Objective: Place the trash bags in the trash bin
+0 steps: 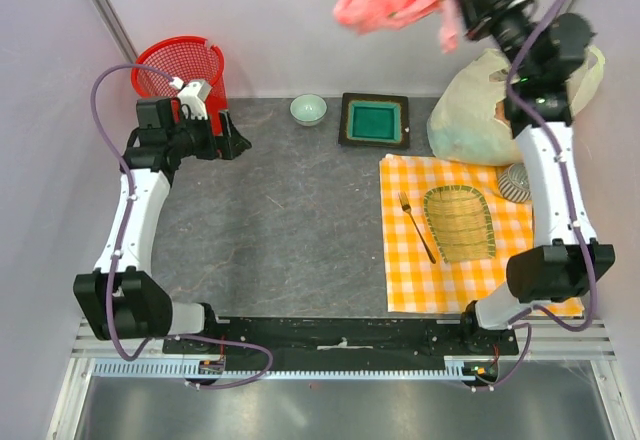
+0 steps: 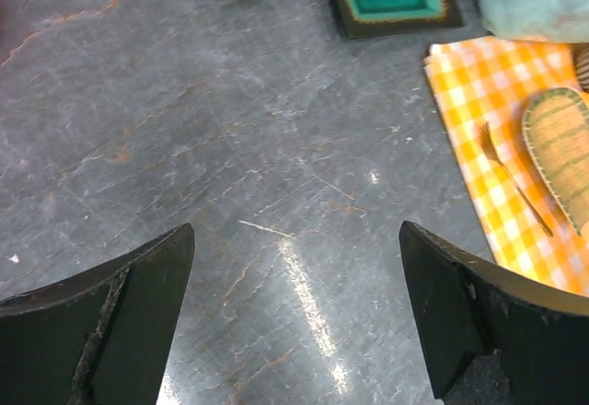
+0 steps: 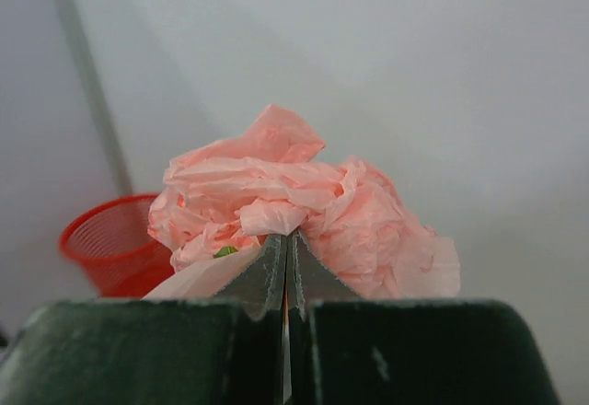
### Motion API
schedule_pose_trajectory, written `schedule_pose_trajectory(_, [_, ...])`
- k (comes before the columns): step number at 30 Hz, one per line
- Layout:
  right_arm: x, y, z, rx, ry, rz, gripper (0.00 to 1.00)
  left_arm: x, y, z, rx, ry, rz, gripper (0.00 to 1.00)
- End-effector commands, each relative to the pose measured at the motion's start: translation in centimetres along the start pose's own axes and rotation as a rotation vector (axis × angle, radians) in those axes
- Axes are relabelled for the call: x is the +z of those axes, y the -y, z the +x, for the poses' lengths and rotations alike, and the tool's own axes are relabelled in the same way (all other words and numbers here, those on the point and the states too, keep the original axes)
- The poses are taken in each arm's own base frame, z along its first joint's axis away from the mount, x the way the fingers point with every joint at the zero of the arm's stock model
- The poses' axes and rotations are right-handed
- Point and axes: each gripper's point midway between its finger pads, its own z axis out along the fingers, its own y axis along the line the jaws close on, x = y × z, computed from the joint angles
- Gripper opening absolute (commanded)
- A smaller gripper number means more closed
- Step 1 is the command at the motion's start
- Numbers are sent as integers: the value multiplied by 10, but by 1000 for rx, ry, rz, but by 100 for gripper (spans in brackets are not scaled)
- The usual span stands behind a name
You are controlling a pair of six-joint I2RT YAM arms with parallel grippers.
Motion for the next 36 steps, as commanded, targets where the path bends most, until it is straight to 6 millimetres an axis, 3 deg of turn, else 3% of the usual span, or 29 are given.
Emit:
schedule_pose_trajectory(1, [-8, -95, 113, 50, -253, -240, 0, -27, 27, -18, 44, 52, 96, 99])
schedule_pose_trajectory(2, [-13, -111, 126, 20, -272, -278, 0, -32, 28, -18, 43, 59, 96, 99])
schedule_pose_trajectory(3, [-17, -146, 145, 28, -299, -349, 0, -32, 25, -12, 30, 51, 94, 99])
schedule_pose_trajectory(4, [-32, -164, 183, 40, -360, -404, 0, -35, 20, -10, 28, 54, 84, 99])
schedule_pose_trajectory(6, [-55, -213, 216, -52, -391, -560, 0, -35, 17, 2, 46, 39, 75, 99])
schedule_pose_trajectory(7, [-78, -222, 255, -56, -468, -595, 9, -35, 12, 8, 65, 31, 59, 99])
schedule_pose_trajectory(8, [-95, -236, 278, -64, -521, -660, 51, -36, 10, 15, 76, 18, 50, 99])
schedule_pose_trajectory(10, [-137, -227, 336, -110, -716, -697, 78, -32, 6, 37, 148, -29, 69, 99])
schedule_pose_trajectory(11, [-147, -219, 351, -118, -784, -667, 98, -32, 9, 48, 164, -58, 96, 99])
schedule_pose_trajectory(13, [-172, -200, 375, -74, -950, -614, 98, -33, 11, 71, 262, -94, 151, 99])
schedule_pose_trajectory(14, [-178, -194, 378, -29, -992, -601, 98, -33, 15, 79, 287, -102, 181, 99])
schedule_pose_trajectory(16, [-195, -197, 383, 74, -1100, -558, 98, -29, 13, 101, 362, -128, 214, 99])
schedule_pose_trajectory(19, [-204, -206, 392, 147, -1139, -536, 98, -14, 3, 125, 452, -202, 208, 99])
schedule_pose_trajectory(24, [-193, -218, 417, 147, -1178, -497, 98, 8, -14, 125, 539, -241, 220, 99])
schedule_pose_trajectory(29, [-193, -242, 461, 161, -1256, -476, 98, 25, -38, 126, 674, -293, 204, 98])
schedule_pose_trajectory(36, [-188, -265, 505, 217, -1310, -484, 98, 27, -57, 142, 777, -383, 202, 96])
